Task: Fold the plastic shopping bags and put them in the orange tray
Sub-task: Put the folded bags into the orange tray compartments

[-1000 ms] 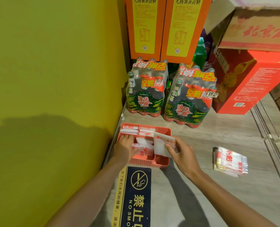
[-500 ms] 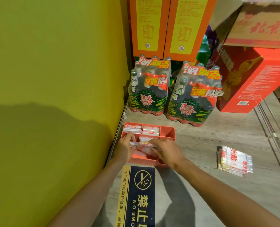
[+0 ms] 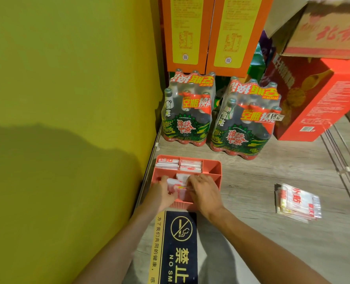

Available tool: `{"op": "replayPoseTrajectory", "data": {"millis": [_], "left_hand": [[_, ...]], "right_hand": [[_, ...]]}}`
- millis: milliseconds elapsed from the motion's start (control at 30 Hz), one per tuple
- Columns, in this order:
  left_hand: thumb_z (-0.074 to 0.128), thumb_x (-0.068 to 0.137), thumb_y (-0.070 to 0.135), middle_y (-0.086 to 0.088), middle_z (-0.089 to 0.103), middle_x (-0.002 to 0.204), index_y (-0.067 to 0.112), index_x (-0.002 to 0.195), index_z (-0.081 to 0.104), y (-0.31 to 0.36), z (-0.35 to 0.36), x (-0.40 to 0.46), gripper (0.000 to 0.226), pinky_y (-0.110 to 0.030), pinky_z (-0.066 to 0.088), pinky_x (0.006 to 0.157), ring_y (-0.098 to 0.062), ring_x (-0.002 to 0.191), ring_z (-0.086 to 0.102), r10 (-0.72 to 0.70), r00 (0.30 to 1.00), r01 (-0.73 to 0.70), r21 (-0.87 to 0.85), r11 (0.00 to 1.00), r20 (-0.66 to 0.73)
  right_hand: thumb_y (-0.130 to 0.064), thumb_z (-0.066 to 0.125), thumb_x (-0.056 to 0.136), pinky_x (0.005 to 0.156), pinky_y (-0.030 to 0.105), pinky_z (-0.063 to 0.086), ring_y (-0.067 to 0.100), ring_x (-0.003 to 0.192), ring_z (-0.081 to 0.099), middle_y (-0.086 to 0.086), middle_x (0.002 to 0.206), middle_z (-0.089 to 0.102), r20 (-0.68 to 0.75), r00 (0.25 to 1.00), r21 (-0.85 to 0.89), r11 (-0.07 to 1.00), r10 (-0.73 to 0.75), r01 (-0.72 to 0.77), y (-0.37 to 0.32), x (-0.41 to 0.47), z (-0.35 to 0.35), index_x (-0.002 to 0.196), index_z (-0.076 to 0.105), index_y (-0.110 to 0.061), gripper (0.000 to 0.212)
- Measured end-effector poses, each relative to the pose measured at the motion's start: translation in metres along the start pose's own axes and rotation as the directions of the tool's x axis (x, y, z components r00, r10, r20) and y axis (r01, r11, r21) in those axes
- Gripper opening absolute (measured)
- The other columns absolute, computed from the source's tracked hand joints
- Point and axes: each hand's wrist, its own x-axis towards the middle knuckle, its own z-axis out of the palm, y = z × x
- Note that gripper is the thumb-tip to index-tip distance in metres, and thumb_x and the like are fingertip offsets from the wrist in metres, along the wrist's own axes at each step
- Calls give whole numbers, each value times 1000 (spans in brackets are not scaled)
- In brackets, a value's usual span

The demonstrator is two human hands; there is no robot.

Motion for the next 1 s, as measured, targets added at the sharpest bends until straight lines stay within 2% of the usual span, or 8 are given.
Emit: {"op": "replayPoseTrajectory", "data": {"millis": [167,267,433,533,700,833,933,1000], "left_hand": [[79,86,30,5,68,100,18,109,52,7,0,3,37,-11,40,57,-3,79,62,-2,996,7,58,998,-92],[79,85,24,-2,70,104,14,109,52,11,0,9,37,-11,43,54,-8,81,64,-32,992,40,59,997,-125],[81,83,30,-3,68,108,15,118,44,9,6,21,53,-22,57,64,-16,89,70,-117,991,124,105,987,-69],[80,82,36,-4,64,112,15,120,43,9,12,27,57,-32,57,79,-20,98,66,-227,974,225,144,964,-1],[76,86,40,-3,63,111,13,121,43,13,13,27,55,-29,43,71,-15,92,53,-234,972,235,163,958,-26],[69,90,45,4,66,102,20,122,38,12,5,15,52,-25,49,59,-12,82,64,-143,988,150,180,972,-50],[58,96,42,13,56,106,26,120,45,12,-3,-13,32,-24,56,72,-4,90,59,74,975,-21,244,970,-208],[50,101,38,19,52,116,28,119,53,12,-3,-32,21,-21,52,89,-1,105,56,246,956,-200,262,944,-159]], "right_hand": [[-33,88,69,87,34,45,18,103,45,-2,115,57,-83,987,-55,989,135,-140,7,4,7,110,60,-19,51],[-35,91,65,98,34,40,20,113,41,1,122,50,-97,952,48,957,290,-286,8,5,9,116,53,-20,66],[-32,86,70,120,46,23,27,146,17,4,157,24,-6,918,154,907,397,-392,11,4,11,156,19,-26,109],[-25,82,77,119,41,21,26,145,19,5,157,27,41,925,102,920,377,-379,10,10,13,160,9,-28,111],[-21,80,79,113,37,29,22,135,29,2,147,40,1,903,163,891,429,-424,13,10,21,158,16,-27,103],[-25,81,78,115,37,26,20,140,26,-1,151,38,24,913,220,889,407,-402,18,6,17,159,16,-27,104],[-30,82,79,117,38,23,19,144,24,-2,155,36,49,906,245,874,420,-419,20,6,13,159,15,-26,104],[-31,82,79,118,38,23,19,144,25,-2,155,37,55,904,263,867,424,-423,19,8,11,159,17,-26,103]]}}
